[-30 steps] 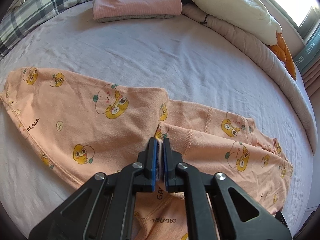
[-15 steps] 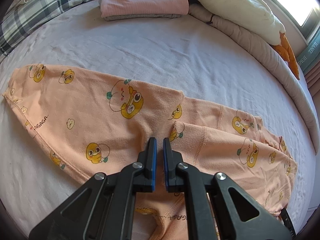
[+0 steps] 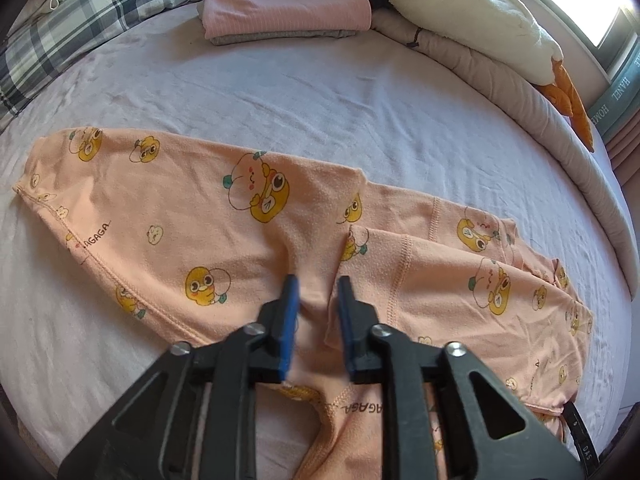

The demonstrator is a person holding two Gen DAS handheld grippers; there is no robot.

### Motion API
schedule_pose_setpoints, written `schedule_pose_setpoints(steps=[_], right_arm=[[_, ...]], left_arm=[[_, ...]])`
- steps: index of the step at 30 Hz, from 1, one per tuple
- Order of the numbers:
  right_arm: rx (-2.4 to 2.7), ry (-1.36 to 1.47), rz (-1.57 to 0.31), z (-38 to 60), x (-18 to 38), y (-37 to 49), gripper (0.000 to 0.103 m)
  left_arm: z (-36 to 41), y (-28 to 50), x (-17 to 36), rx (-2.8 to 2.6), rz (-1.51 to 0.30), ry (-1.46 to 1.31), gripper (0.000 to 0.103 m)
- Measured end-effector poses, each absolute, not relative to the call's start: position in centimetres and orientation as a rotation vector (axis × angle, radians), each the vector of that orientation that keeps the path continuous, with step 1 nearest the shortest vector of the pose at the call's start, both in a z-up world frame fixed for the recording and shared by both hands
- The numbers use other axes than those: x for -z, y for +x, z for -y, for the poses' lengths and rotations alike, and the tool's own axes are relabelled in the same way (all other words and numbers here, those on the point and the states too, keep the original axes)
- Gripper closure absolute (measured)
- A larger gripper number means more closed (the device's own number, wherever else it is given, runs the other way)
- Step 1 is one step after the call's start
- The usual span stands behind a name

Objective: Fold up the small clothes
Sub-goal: 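Open the left gripper to release the folded side, then move the left gripper to the foot end and grasp it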

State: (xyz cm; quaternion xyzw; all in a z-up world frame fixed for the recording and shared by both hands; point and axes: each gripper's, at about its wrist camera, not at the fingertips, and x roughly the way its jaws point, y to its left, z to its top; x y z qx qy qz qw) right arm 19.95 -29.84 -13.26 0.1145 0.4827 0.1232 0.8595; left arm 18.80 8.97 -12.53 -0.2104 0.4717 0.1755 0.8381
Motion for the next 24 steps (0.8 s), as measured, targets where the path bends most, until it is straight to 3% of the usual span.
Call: schedule_pose_setpoints(steps=[2, 5, 9, 15, 19, 24], right_arm=[[-0.259, 0.236, -1.014, 29.8, 13.3, 19.9, 0.087], [-0.253, 0.234, -1.008, 29.8, 13.3, 19.8, 0.087], [-0.229, 0.214, -0.997, 29.6, 12.9, 19.3, 0.086], [-0.133, 0.171, -0.942, 29.2, 10.8, 16.9, 0.074], [-0.124, 0.179, -0.874, 28.7, 8.3, 14.2, 0.04], [-0.154, 0.222, -0.802, 27.4, 4.4, 11.5, 0.032]], left_arm=[[-9.0, 18.0, 11.6, -0.375, -0.971, -0.44, 0.048], [-9.4, 16.5, 9.7, -0.359, -0.916, -0.446, 0.047], [-10.3, 13.8, 7.3, -0.327, -0.857, -0.467, 0.023], [-11.7, 9.1, 5.2, -0.308, -0.773, -0.459, 0.014], [-13.2, 6.8, 4.4, -0.307, -0.746, -0.473, 0.013], [-16.1, 4.2, 4.2, -0.345, -0.668, -0.601, 0.006]])
